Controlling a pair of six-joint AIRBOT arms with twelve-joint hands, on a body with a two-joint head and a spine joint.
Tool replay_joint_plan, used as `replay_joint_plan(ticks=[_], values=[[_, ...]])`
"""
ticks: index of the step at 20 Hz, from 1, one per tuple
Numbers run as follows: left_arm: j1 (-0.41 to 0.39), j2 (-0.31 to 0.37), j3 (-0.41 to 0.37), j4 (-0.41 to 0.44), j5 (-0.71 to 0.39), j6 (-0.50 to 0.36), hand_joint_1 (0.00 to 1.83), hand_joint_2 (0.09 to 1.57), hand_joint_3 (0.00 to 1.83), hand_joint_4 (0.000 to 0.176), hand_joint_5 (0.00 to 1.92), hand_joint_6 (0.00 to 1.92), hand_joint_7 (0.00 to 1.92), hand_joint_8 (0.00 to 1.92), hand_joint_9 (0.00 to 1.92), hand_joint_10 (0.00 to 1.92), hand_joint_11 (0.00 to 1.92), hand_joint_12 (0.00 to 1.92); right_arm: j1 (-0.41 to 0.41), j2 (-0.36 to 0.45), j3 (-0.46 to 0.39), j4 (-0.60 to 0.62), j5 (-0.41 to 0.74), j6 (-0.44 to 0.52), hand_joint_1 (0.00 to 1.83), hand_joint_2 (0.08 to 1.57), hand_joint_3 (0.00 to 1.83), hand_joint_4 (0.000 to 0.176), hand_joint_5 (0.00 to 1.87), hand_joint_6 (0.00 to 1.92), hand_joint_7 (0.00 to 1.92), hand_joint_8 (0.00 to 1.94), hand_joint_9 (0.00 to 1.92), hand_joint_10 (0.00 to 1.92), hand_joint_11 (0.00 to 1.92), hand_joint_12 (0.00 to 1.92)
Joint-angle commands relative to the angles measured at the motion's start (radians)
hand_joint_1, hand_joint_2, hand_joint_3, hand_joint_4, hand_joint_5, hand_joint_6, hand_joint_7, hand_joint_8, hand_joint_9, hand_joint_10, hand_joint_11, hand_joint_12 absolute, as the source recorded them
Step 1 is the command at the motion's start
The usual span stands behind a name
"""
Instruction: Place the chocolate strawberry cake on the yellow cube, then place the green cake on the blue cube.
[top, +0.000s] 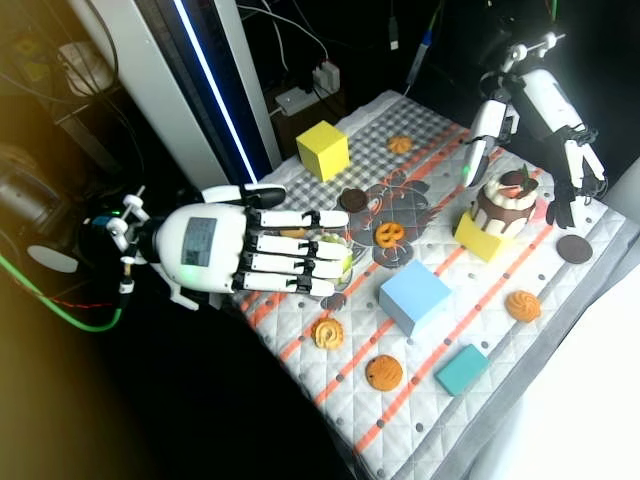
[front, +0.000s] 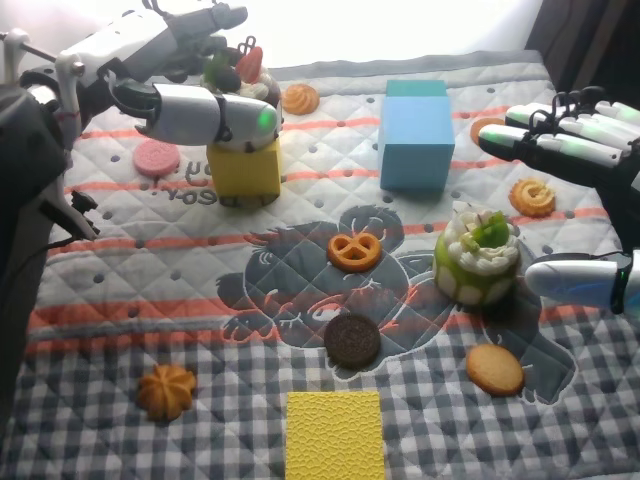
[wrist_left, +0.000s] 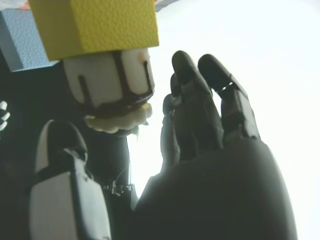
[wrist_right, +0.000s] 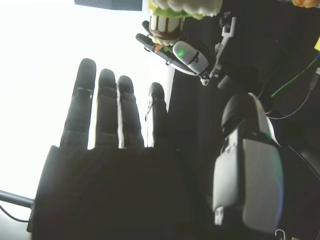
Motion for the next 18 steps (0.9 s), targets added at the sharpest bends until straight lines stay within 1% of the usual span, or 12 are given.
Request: replay_joint_plan(ticks=[1,2,3,4,5,11,13,14,15,16,17,18], values=[[-0.003,0.019,-0.011,0.027,-0.151,-0.006,0.65,0.88,0.00,0.145,0.08,0.01,0.17,0.00,0.23,0.00,0.00,0.94,0.007,-0.003,0.002,0.017,0.115,0.005,0.29,1.05,0.00,0.143,0.16,0.00,0.08,0.00,0.11,0.00,0.00,0.52],[0.004,0.032,-0.032,0.035,-0.179,-0.006,0.60,0.86,0.00,0.170,0.02,0.00,0.09,0.00,0.15,0.00,0.00,0.75,0.007,-0.009,0.004,0.015,0.102,0.005,0.29,1.04,0.00,0.141,0.15,0.00,0.13,0.01,0.15,0.01,0.00,0.57],[0.010,0.043,-0.049,0.041,-0.203,-0.006,0.57,0.85,0.00,0.175,0.00,0.00,0.02,0.00,0.03,0.00,0.00,0.45,0.009,-0.016,0.008,0.007,0.082,0.005,0.46,1.03,0.00,0.169,0.12,0.00,0.13,0.00,0.17,0.01,0.00,0.58],[0.018,0.057,-0.070,0.046,-0.235,-0.006,0.57,0.85,0.00,0.175,0.00,0.00,0.02,0.00,0.03,0.00,0.00,0.45,0.017,-0.028,0.015,-0.004,0.052,0.005,0.46,1.03,0.00,0.169,0.12,0.00,0.13,0.00,0.17,0.01,0.00,0.58],[0.029,0.073,-0.090,0.049,-0.263,-0.006,0.60,0.84,0.00,0.176,0.00,0.00,0.00,0.00,0.00,0.00,0.00,0.04,0.029,-0.040,0.023,-0.015,0.023,0.005,0.52,1.00,0.00,0.176,0.09,0.00,0.13,0.00,0.23,0.00,0.03,0.75],[0.170,0.216,-0.274,0.092,-0.469,-0.011,0.62,0.83,0.00,0.176,0.00,0.00,0.00,0.00,0.00,0.00,0.00,0.00,0.116,-0.098,0.086,-0.072,-0.131,0.005,0.64,0.97,0.00,0.176,0.09,0.00,0.18,0.00,0.27,0.00,0.01,0.89],[0.258,0.273,-0.345,0.142,-0.564,-0.113,0.58,0.83,0.00,0.176,0.00,0.00,0.00,0.00,0.00,0.00,0.00,0.00,0.123,-0.103,0.099,-0.076,-0.161,0.005,0.74,0.95,0.00,0.176,0.10,0.00,0.20,0.00,0.28,0.00,0.00,0.84],[0.269,0.280,-0.352,0.147,-0.572,-0.127,0.53,0.83,0.00,0.160,0.00,0.00,0.00,0.00,0.00,0.00,0.00,0.00,0.125,-0.103,0.100,-0.078,-0.166,0.005,0.78,0.95,0.00,0.176,0.12,0.00,0.21,0.00,0.28,0.00,0.00,0.81],[0.298,0.297,-0.368,0.161,-0.597,-0.169,0.45,0.84,0.00,0.127,0.00,0.00,0.00,0.00,0.00,0.00,0.00,0.00,0.130,-0.103,0.103,-0.082,-0.175,0.005,0.81,0.95,0.00,0.176,0.17,0.00,0.29,0.00,0.37,0.01,0.04,0.91],[0.344,0.321,-0.398,0.174,-0.634,-0.212,0.47,0.86,0.01,0.122,0.00,0.00,0.00,0.00,0.00,0.00,0.00,0.00,0.133,-0.103,0.107,-0.085,-0.183,0.005,0.83,0.95,0.00,0.176,0.21,0.00,0.36,0.00,0.47,0.02,0.10,1.02],[0.380,0.339,-0.423,0.183,-0.666,-0.230,0.53,0.84,0.00,0.138,0.00,0.00,0.00,0.00,0.00,0.00,0.00,0.00,0.135,-0.103,0.109,-0.086,-0.189,0.005,0.87,0.97,0.00,0.144,0.32,0.01,0.49,0.01,0.60,0.04,0.24,1.08],[0.406,0.355,-0.445,0.193,-0.683,-0.235,0.58,0.84,0.00,0.157,0.00,0.00,0.00,0.00,0.00,0.00,0.00,0.00,0.135,-0.103,0.109,-0.087,-0.190,0.005,0.96,0.99,0.00,0.098,0.49,0.01,0.67,0.04,0.77,0.08,0.41,1.14]])
